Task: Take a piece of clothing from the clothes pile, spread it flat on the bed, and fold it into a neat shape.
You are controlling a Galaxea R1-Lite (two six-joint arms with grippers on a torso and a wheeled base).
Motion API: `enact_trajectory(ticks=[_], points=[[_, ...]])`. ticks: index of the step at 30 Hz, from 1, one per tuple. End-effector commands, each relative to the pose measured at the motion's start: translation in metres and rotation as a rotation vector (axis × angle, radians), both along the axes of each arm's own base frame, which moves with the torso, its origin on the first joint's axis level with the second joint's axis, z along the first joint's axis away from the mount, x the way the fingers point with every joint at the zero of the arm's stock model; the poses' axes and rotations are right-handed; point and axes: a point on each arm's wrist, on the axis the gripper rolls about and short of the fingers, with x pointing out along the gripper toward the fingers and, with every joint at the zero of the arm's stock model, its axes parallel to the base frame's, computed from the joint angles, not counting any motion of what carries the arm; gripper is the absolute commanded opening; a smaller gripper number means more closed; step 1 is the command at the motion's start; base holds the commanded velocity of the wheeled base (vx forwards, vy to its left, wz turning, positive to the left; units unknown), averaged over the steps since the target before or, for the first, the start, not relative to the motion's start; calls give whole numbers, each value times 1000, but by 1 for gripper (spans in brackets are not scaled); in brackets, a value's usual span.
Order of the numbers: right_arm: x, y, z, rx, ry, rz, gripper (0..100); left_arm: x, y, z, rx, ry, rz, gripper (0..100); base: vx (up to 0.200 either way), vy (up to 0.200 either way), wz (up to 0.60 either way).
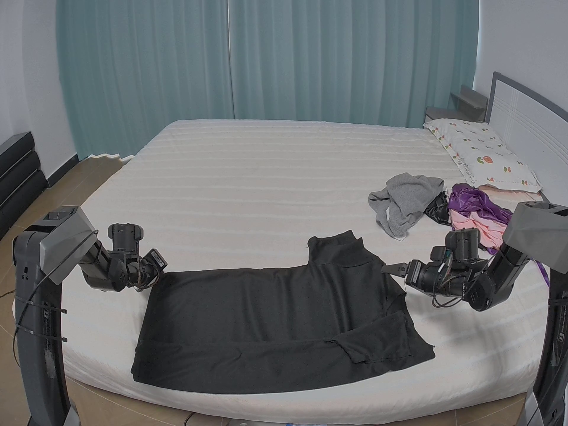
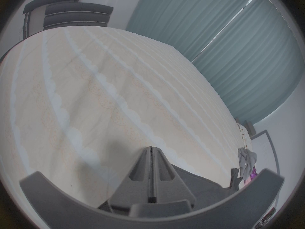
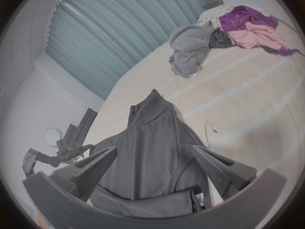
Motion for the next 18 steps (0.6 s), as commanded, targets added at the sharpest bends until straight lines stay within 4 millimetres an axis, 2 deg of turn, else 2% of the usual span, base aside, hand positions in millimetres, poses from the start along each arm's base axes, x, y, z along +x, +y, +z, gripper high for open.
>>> enact_trajectory(ticks=[1,4,8,12,14,15,18], points=[[28,22,1,-32,-26,-2,100,-4,3,9,-56,-23,53,0,0,0,0],[41,29,-5,-57,-9,-18,100,-8,4,11,-69,-18,52,0,0,0,0],[53,31,-8,-71,16,-26,100,-8,4,11,-71,-18,52,0,0,0,0],[77,33,-14,-82,35,-37,100,-8,4,11,-72,-14,54,0,0,0,0],[81,33,-16,-88,37,-45,100,-9,4,10,-72,-14,54,0,0,0,0],[94,34,-26,-106,31,-72,100,-10,4,10,-72,-9,54,0,0,0,0],[103,36,-42,-126,40,-90,100,-10,4,10,-71,-9,53,0,0,0,0]])
